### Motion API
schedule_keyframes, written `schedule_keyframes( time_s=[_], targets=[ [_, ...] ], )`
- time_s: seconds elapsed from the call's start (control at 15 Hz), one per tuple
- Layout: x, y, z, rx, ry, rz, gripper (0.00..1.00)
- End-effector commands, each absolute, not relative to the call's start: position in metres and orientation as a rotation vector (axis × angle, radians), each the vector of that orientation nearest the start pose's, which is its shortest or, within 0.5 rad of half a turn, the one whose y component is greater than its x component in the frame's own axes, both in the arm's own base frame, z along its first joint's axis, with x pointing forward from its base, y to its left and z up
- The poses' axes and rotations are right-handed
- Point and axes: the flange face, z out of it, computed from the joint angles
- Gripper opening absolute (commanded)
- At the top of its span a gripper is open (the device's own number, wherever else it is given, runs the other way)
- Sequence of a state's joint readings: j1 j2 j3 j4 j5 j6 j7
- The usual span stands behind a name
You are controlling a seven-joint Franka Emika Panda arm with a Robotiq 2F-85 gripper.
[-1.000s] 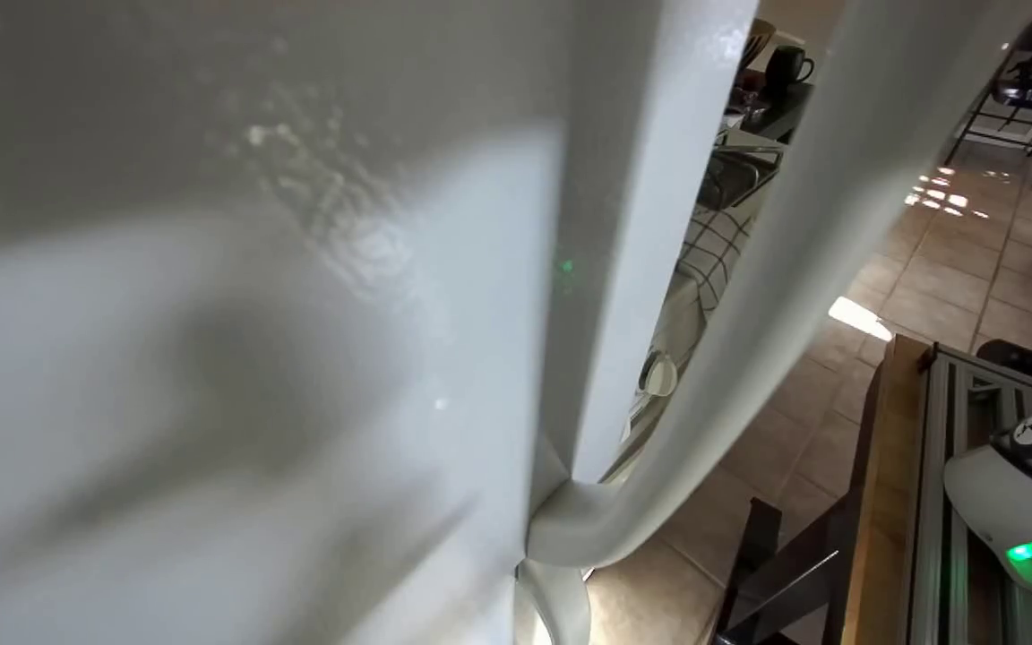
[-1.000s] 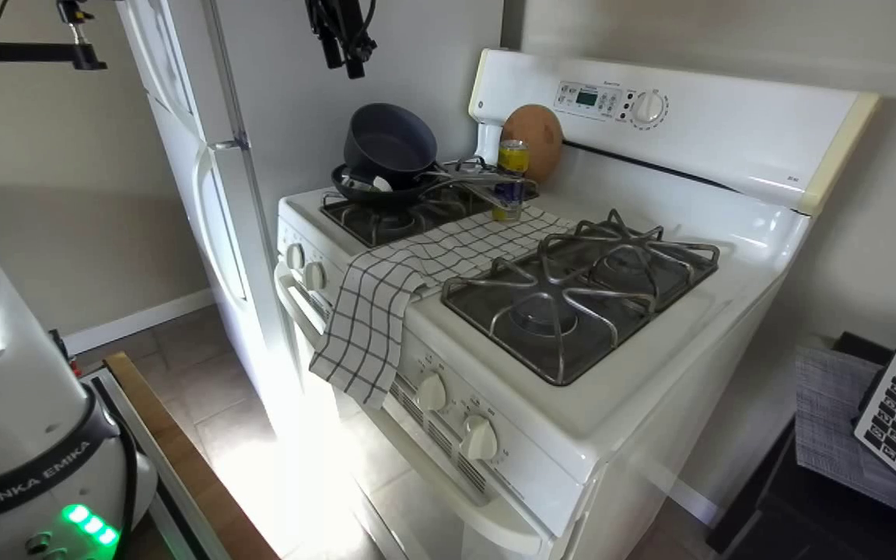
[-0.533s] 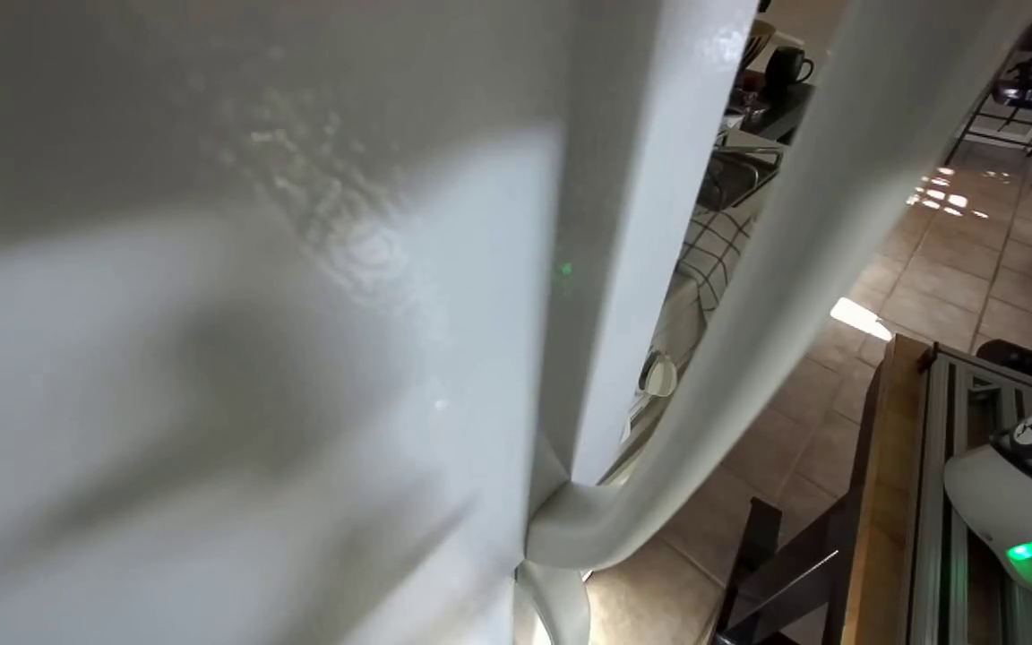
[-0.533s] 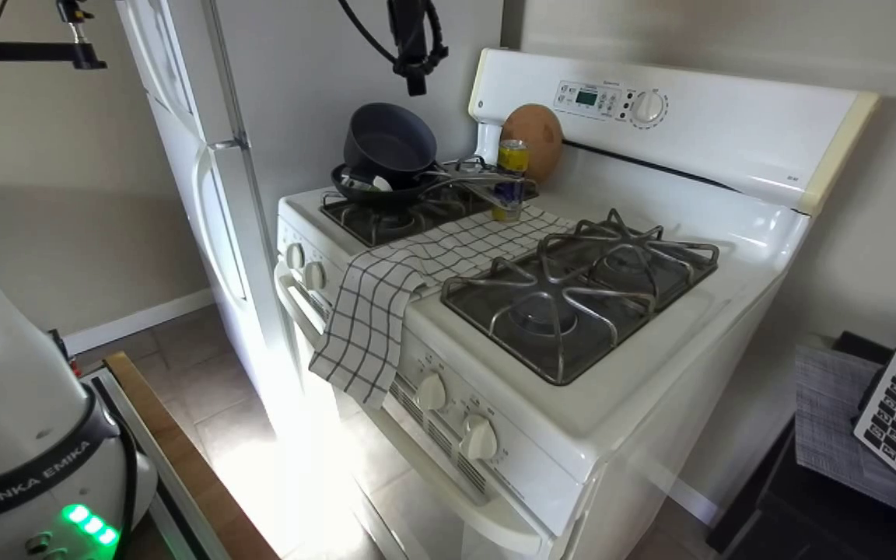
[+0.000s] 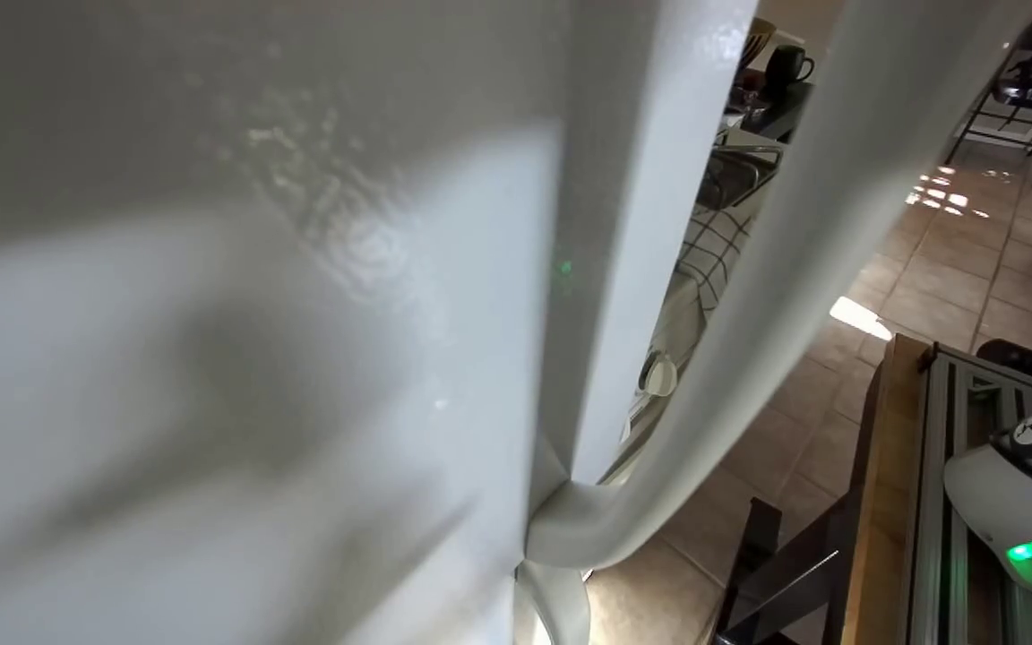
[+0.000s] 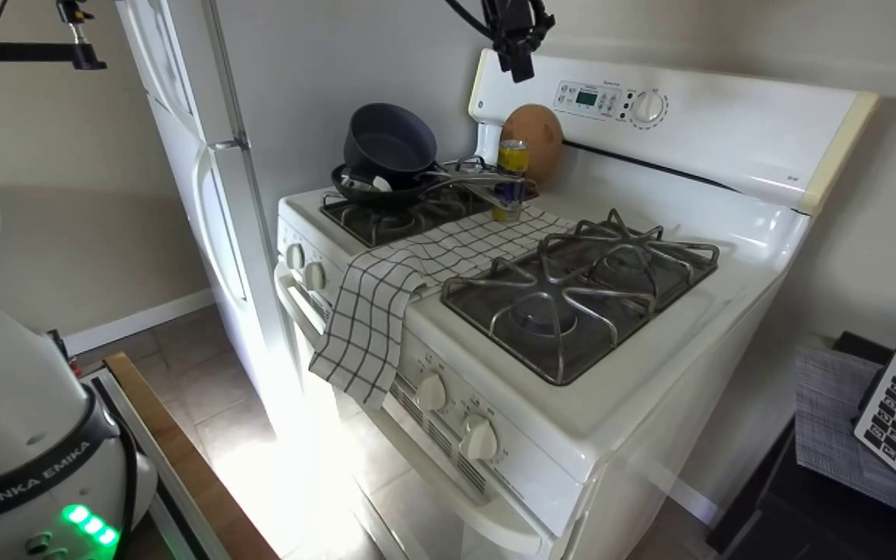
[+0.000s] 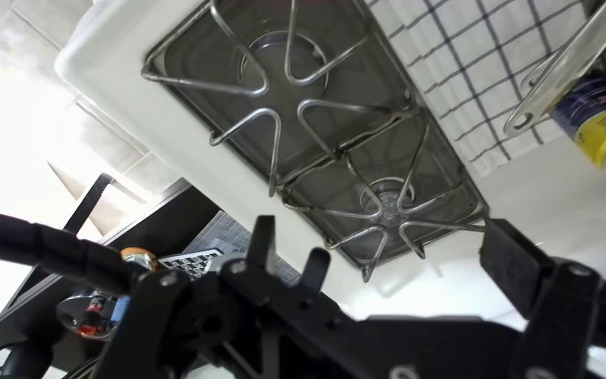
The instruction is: Lift the chopping board and put it on the right front plate on the stove
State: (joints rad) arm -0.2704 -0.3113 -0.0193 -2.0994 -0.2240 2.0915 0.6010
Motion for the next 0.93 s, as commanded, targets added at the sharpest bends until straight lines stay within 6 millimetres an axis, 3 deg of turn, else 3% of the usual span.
schedule_keyframes(
  time_s=[0.0,0.2,0.27,0.33,0.87],
  targets=[
    [0.486,-0.175,0.594,-3.073,1.112,-0.462,1.0],
    [0.503,-0.181,0.609,-3.076,0.871,-0.544,1.0],
    [0.508,-0.181,0.615,-3.01,0.872,-0.591,1.0],
    [0.496,-0.18,0.607,-3.059,0.936,-0.551,1.0],
    [0.506,-0.181,0.615,-3.027,0.891,-0.581,1.0]
  ],
)
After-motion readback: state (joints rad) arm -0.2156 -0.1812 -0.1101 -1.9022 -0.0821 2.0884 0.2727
